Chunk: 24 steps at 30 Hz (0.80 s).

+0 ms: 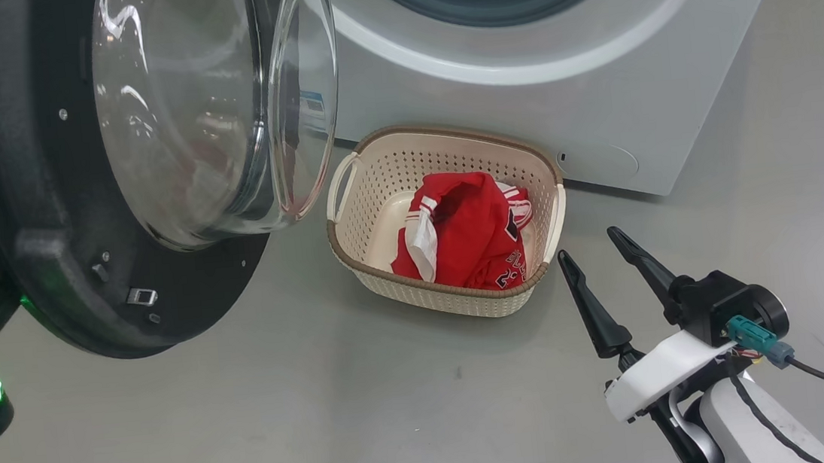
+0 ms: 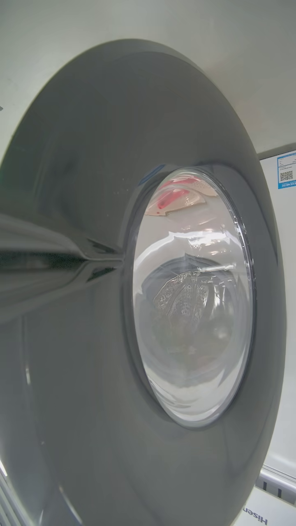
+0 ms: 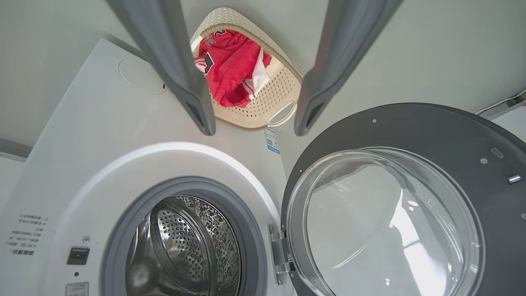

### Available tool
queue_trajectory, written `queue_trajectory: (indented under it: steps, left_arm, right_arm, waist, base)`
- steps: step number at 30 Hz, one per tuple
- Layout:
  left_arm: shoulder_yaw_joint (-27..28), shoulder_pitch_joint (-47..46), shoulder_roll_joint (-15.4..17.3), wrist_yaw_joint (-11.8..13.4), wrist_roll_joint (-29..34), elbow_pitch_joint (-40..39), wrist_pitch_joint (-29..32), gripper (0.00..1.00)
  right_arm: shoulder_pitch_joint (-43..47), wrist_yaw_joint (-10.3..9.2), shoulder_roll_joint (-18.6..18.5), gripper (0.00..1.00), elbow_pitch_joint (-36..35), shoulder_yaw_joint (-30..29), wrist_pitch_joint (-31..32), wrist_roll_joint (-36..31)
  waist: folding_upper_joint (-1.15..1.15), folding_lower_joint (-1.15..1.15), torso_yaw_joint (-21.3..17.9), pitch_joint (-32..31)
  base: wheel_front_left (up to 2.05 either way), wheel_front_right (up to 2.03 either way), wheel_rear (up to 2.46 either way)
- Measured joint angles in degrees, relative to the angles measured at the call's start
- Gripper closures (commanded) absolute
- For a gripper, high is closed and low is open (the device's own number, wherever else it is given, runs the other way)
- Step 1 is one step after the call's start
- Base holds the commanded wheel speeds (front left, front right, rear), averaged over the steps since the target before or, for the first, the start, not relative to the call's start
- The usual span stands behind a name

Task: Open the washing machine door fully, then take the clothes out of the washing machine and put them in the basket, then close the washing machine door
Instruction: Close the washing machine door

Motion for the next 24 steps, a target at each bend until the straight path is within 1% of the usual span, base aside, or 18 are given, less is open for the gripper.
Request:
queue_trajectory:
  steps: [5,10,20,24]
  left_arm:
    - [-0.91,1.46,-1.79,-0.9,0.0,-1.74,1.64,1.0]
    - [-1.32,2.1,-3.48,-1.04,0.0,-3.61,2.36,1.0]
    - [-1.01,4.52,-3.97,-1.46,-0.85,-6.7,2.48,1.0]
    - [-1.18,5.58,-3.85,-1.83,-0.05,-8.96,0.73,1.0]
  right_arm:
    - [0.03,0.0,0.12,0.0,0.18,0.12,0.0,0.08]
    - [0.04,0.0,0.16,0.0,0.31,0.07,0.0,0.09]
    - [0.15,0.0,0.29,0.0,0.35,-0.19,0.0,0.09]
    - [0.19,0.0,0.3,0.0,0.38,-0.4,0.0,0.09]
  waist:
    - [0.0,0.0,-0.12,-0.38]
    - [0.0,0.0,-0.19,-0.62]
    - [0.0,0.0,-0.29,-0.84]
    - [0.0,0.0,-0.24,-0.91]
  base:
    - [0.0,0.0,0.0]
    - [0.0,0.0,0.0]
    - [0.0,0.0,0.0]
    - [0.0,0.0,0.0]
